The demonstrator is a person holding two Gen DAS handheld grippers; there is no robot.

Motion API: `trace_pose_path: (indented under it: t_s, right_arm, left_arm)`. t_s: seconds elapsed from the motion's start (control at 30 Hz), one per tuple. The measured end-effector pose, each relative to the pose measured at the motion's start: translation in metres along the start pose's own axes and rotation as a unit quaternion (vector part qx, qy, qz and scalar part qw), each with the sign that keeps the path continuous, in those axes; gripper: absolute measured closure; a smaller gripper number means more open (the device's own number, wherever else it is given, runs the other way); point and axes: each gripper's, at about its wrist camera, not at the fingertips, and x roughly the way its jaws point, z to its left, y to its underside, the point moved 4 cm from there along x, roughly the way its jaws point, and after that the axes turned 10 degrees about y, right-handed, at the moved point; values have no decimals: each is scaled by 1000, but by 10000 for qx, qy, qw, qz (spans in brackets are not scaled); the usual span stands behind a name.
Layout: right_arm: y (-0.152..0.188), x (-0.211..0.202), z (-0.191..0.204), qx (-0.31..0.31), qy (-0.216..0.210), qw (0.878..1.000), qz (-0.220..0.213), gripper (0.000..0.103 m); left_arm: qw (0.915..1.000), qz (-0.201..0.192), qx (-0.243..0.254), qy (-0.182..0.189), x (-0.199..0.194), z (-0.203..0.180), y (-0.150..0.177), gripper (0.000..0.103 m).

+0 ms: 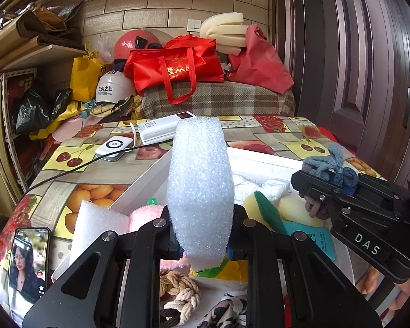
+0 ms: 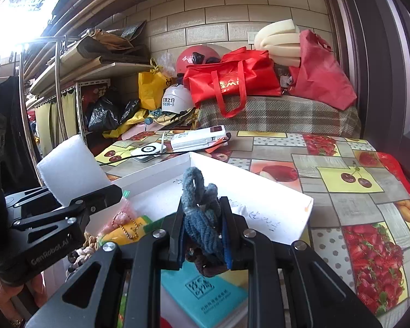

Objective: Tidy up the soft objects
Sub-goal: 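Carry the foam block with the left tool while the right tool carries the knotted toy over the box, then open the left tool to drop the foam block into the box while the right tool releases the knotted toy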

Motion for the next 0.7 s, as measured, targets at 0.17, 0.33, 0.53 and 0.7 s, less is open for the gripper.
trace_pose_path:
  t_s: [0.17,0.33,0.53,0.7]
  right_arm:
    - [-4,8,4,-41,15,10000,13,82]
    - [-5,10,6,-53,21,10000,27,81]
    - [-7,12,8,-83,31,10000,-21,81]
    - [-7,8,8,-74,84,9998,-167,80]
  left_arm:
    - [9999,-33,54,-81,3,1,-3,83]
    - [9999,-53,61,-143,6,7,-6,83]
    - [9998,-76,75,-140,7,10,-8,83]
    - [9997,-147,93,-157,6,10,-9,77]
